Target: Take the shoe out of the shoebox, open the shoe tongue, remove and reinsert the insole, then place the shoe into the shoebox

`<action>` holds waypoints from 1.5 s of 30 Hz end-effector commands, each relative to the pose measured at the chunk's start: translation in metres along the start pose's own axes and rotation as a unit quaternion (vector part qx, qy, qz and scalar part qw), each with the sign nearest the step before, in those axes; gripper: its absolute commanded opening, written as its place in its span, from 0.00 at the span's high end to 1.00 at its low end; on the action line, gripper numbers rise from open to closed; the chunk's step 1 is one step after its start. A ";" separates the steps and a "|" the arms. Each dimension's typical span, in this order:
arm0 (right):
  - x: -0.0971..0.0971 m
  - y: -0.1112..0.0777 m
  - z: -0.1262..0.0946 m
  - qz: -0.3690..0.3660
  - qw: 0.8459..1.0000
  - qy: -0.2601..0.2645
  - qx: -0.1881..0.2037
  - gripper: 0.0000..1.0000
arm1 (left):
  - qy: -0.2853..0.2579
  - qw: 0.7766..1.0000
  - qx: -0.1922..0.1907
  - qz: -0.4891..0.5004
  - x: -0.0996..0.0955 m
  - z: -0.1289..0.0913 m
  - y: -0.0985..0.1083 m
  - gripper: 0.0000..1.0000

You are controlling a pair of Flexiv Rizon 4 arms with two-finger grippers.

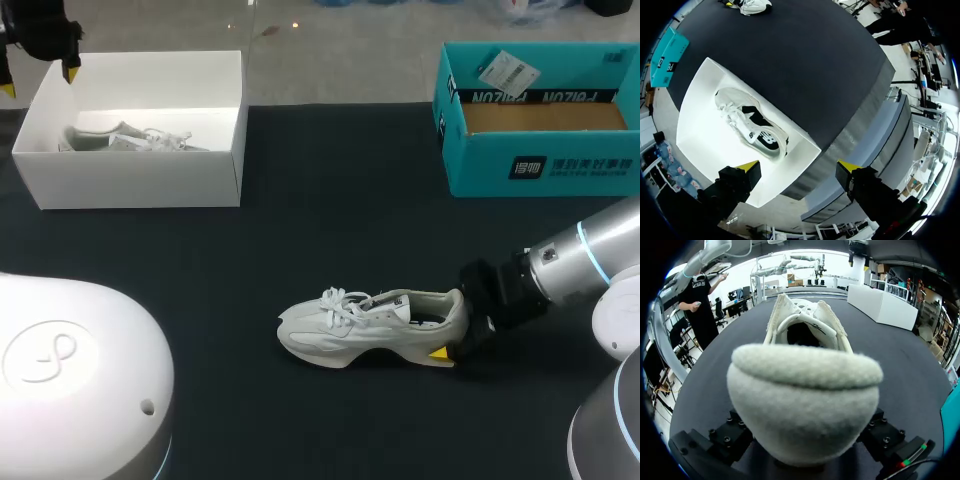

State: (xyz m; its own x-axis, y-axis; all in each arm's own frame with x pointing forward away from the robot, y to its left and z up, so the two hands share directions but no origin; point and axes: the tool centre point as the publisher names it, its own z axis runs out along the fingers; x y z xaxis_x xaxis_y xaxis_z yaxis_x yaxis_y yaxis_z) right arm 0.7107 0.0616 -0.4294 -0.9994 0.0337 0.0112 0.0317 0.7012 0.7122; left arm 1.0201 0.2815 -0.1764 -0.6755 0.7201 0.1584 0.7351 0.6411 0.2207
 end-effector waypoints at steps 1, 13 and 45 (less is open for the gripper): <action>0.000 0.000 0.003 0.000 1.000 -0.001 0.001 1.00 | -0.006 0.986 -0.085 -0.146 0.013 -0.014 -0.055 0.00; 0.000 0.000 0.003 0.000 1.000 -0.001 0.001 1.00 | -0.006 0.986 -0.085 -0.146 0.013 -0.014 -0.055 0.00; 0.000 0.000 0.003 0.000 1.000 -0.001 0.001 1.00 | 0.080 0.723 -0.031 -0.685 0.017 -0.038 -0.150 0.00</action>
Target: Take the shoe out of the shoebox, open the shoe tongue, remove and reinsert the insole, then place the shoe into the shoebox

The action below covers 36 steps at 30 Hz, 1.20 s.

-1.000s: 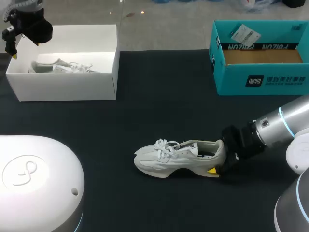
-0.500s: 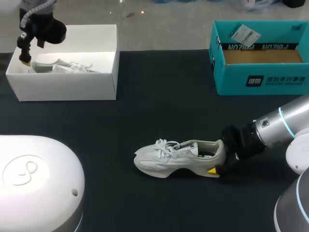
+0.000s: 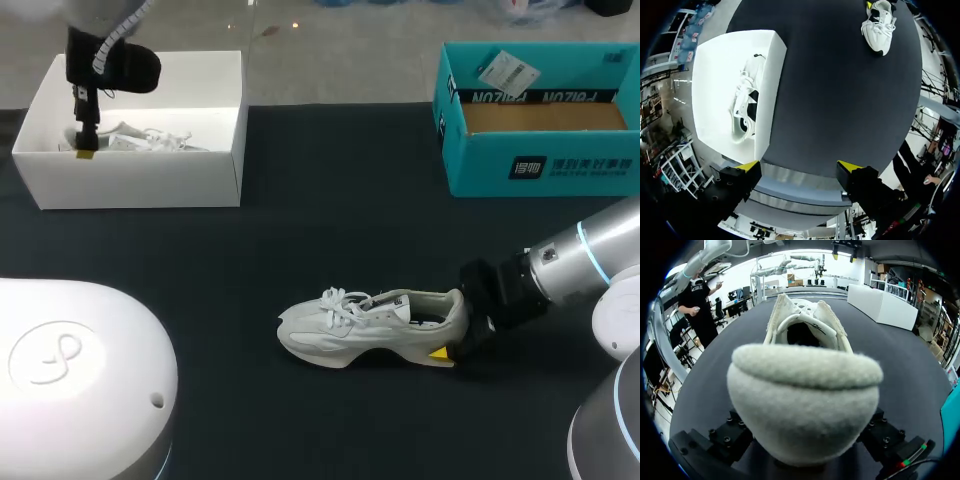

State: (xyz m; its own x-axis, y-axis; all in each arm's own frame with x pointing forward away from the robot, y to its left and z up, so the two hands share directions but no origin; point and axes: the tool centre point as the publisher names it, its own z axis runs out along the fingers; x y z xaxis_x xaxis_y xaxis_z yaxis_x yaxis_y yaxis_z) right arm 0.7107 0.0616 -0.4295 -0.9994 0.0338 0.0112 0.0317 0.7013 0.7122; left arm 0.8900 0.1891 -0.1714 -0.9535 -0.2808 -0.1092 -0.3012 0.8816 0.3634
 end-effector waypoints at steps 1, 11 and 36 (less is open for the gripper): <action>0.000 0.000 0.003 0.000 1.000 -0.001 0.001 1.00 | 0.051 0.981 -0.002 -0.188 -0.005 -0.001 -0.003 0.00; 0.000 0.000 0.003 0.000 1.000 -0.001 0.001 1.00 | 0.032 0.953 -0.020 -0.302 -0.004 -0.009 -0.011 0.00; 0.000 0.000 0.003 0.000 1.000 -0.001 0.001 1.00 | -0.001 0.871 0.077 -0.485 0.080 -0.031 -0.132 0.00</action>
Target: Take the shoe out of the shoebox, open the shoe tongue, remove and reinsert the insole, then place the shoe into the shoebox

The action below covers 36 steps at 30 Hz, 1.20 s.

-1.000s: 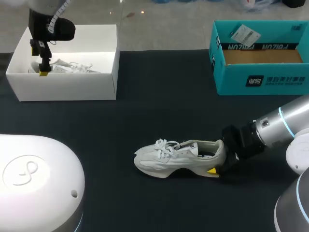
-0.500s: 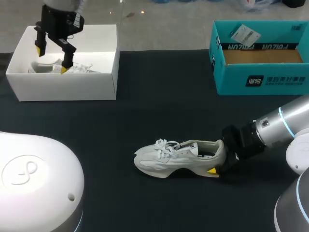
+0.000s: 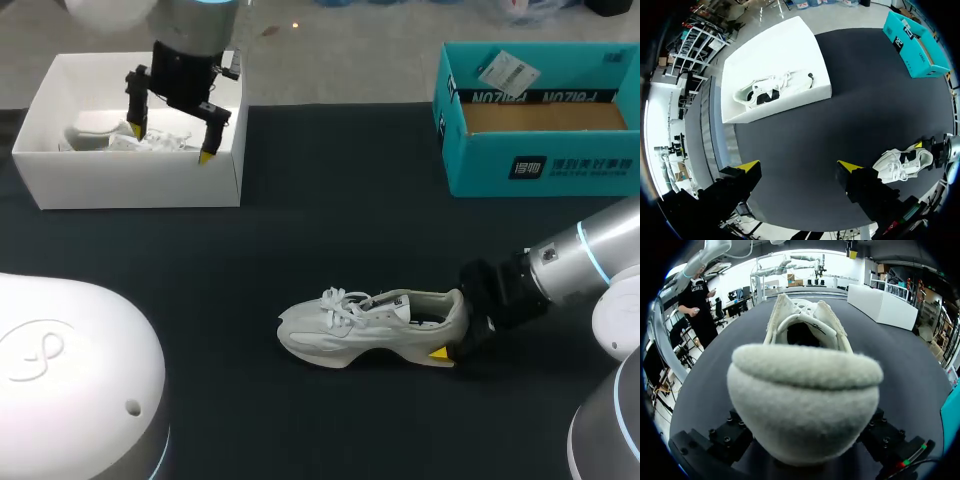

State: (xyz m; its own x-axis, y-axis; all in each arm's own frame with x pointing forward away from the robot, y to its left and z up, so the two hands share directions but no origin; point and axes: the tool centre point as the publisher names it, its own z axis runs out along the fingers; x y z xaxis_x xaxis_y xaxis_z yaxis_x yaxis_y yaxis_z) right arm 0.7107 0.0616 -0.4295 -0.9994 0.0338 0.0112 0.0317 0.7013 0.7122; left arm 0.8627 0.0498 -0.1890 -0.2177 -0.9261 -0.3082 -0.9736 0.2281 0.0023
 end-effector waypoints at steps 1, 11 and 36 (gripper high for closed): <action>0.000 0.000 0.003 0.000 1.000 -0.001 0.001 1.00 | 0.004 1.000 0.021 0.019 0.022 0.006 0.007 0.00; 0.000 0.000 0.003 0.000 1.000 -0.001 0.001 1.00 | 0.001 0.995 0.035 0.088 0.071 0.001 0.020 0.00; 0.000 0.000 0.003 0.000 1.000 -0.001 0.001 1.00 | -0.011 0.992 0.029 0.121 0.086 -0.002 0.026 0.00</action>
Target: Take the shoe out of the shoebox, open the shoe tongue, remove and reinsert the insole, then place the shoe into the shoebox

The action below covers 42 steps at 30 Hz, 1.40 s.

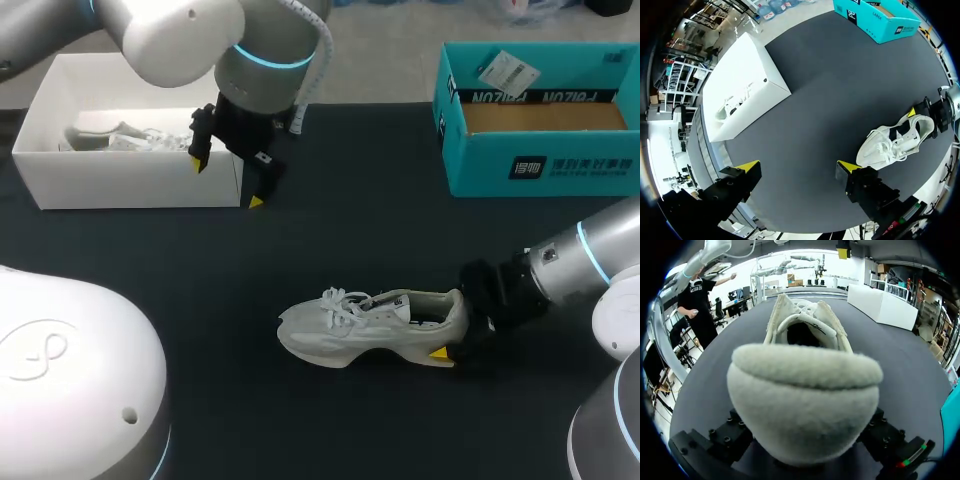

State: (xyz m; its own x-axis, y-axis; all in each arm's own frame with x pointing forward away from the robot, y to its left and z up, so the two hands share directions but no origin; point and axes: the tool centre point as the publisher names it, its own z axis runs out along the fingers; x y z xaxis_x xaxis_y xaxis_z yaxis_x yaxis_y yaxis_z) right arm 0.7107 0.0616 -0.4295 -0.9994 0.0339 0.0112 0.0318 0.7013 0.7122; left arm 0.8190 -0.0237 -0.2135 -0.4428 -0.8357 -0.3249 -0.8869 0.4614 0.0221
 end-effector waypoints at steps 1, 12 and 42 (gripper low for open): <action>0.000 0.000 0.003 0.000 1.000 -0.001 0.001 1.00 | 0.000 1.000 -0.001 0.000 0.001 0.000 0.000 0.00; 0.000 0.000 0.003 0.000 1.000 -0.001 0.001 1.00 | -0.029 0.997 0.020 -0.068 0.045 0.004 0.001 0.00; 0.000 0.000 0.003 0.000 1.000 -0.001 0.001 1.00 | 0.079 0.991 0.065 -0.089 0.229 0.017 -0.011 0.00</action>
State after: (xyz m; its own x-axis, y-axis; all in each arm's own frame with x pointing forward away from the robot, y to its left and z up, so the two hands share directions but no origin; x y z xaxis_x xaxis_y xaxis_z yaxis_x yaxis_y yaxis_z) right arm 0.7107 0.0616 -0.4295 -0.9994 0.0338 0.0112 0.0317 0.7012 0.7122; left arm 0.7355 -0.1820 -0.2924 -0.3051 -0.9399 -0.1534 -0.9342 0.3266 -0.1431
